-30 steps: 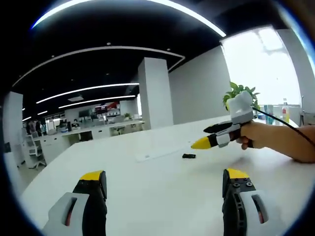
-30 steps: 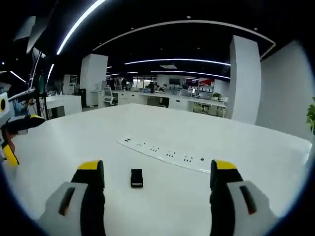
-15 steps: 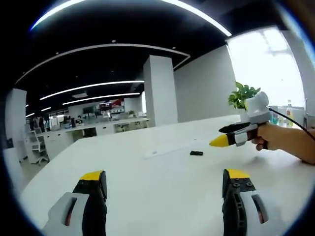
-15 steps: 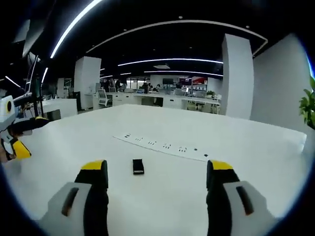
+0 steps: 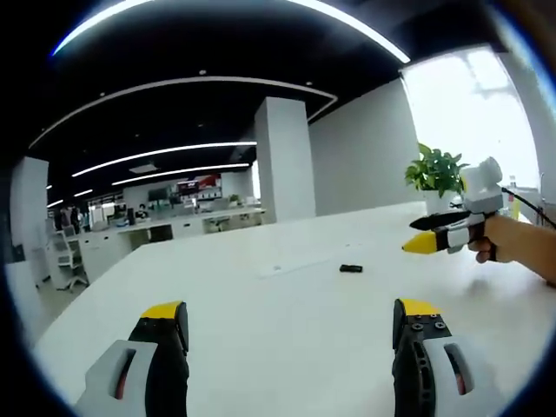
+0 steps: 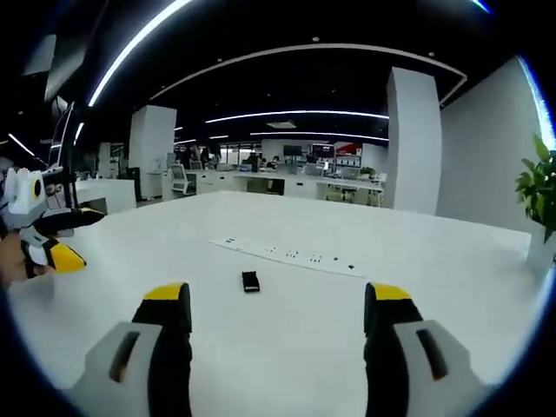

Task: Snap the two parts of the plastic buckle together until the buckle closes and remains connected.

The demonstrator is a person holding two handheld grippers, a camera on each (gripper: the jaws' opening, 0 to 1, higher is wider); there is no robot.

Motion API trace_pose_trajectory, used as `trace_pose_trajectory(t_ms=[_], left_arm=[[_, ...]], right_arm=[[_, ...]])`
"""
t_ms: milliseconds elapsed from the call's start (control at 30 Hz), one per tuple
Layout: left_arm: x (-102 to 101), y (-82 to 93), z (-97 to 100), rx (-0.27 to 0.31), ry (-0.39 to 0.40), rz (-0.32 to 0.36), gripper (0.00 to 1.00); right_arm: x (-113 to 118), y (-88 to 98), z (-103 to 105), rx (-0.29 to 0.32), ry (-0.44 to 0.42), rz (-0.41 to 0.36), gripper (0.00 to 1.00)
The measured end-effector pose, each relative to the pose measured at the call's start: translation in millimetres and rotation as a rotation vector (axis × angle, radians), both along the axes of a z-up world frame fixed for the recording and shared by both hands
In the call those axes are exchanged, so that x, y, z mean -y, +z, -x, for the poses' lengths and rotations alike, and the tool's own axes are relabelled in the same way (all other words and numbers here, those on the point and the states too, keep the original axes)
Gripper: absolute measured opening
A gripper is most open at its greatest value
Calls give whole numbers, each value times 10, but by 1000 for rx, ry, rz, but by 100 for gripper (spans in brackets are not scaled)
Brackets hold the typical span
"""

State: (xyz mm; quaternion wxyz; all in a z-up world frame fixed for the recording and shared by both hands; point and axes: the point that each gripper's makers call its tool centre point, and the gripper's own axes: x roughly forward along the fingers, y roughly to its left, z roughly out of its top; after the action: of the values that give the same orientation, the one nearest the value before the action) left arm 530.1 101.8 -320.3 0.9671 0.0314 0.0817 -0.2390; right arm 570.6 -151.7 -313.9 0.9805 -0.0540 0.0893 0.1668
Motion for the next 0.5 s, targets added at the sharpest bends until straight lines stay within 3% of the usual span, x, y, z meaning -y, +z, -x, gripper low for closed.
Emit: trace_pose_trajectory(t_ms=[200, 500], left_arm=[[-10, -32, 1, -13, 0, 1, 100], [70, -44, 85, -18, -17, -7, 100]], right_arm=[[73, -44, 210, 5, -3, 30, 81], [225, -79, 419, -1, -27, -6, 81]])
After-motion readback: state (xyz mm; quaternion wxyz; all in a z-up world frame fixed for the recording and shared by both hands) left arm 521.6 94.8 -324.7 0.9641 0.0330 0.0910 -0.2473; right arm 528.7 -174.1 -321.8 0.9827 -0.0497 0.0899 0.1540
